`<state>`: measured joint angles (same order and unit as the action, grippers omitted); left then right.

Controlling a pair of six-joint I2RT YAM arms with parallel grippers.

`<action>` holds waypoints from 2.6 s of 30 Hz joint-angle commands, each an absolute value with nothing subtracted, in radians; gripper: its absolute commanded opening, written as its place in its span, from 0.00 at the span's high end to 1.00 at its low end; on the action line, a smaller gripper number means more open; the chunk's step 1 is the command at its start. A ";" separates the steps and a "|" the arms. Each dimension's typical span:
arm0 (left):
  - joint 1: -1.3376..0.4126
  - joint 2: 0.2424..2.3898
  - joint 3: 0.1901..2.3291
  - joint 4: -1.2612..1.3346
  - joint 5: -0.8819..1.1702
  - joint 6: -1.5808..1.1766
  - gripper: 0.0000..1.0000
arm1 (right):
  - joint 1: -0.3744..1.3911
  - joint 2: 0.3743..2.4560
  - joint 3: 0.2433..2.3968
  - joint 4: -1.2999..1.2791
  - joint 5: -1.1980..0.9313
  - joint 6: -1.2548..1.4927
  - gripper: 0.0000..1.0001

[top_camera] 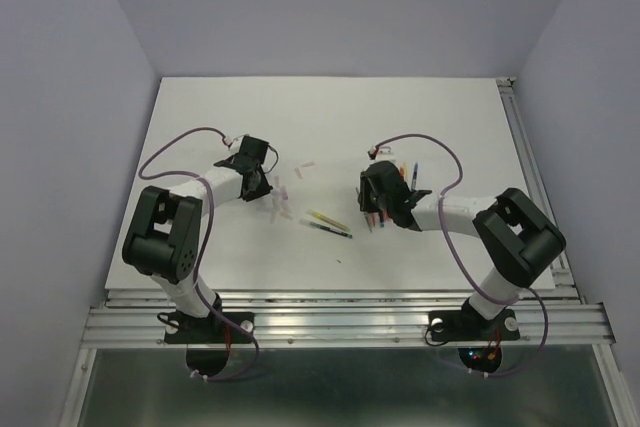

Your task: Open the pen caps

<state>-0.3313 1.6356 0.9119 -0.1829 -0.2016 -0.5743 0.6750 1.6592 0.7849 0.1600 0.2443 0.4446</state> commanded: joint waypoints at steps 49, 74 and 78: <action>-0.347 0.988 0.695 -0.175 -0.054 -0.698 0.01 | 0.839 1.713 1.055 -0.071 0.132 0.094 0.04; -0.374 1.016 0.704 -0.179 -0.064 -0.690 0.01 | 0.859 1.844 1.089 -0.114 0.206 0.106 0.30; -0.376 1.020 0.704 -0.181 -0.064 -0.690 0.01 | 0.859 1.839 1.060 -0.103 0.163 0.136 0.43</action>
